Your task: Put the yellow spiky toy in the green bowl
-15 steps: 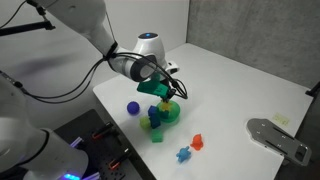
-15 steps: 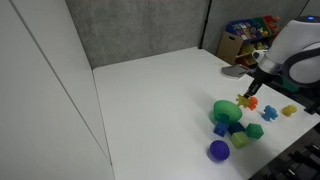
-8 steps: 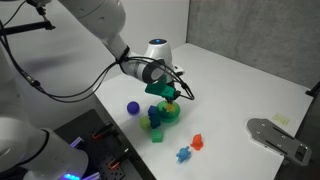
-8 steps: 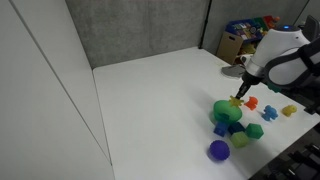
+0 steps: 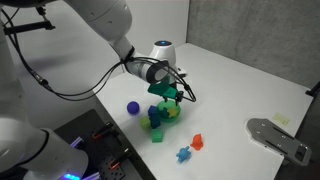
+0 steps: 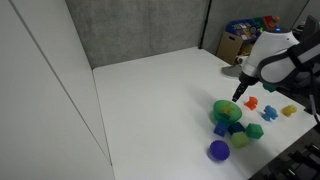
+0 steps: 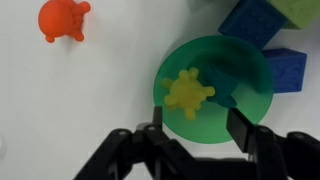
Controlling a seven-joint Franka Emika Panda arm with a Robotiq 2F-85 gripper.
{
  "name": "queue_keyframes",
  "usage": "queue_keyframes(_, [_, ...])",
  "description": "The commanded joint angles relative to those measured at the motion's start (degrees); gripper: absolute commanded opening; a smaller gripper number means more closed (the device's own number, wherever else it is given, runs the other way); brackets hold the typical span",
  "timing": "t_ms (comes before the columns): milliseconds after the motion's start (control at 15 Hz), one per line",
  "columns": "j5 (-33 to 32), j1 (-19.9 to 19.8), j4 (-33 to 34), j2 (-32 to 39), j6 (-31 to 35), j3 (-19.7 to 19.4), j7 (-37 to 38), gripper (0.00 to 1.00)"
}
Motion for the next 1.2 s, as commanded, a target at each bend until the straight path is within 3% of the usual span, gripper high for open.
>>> queue_keyframes(0, [3.2, -1.1, -1.2, -6.3, -7.4, 1.5, 0.4, 0.99])
queue_keyframes(600, [8.3, -0.5, -6.6, -25.9, -27.7, 0.1, -0.2, 1.0])
queue_keyframes(867, [4.9, -1.1, -10.3, -37.2, -34.8, -1.3, 4.4, 1.0])
queue_keyframes(1133, [5.6, -2.2, -11.1, -46.5, -41.8, -2.7, 6.3, 1.0])
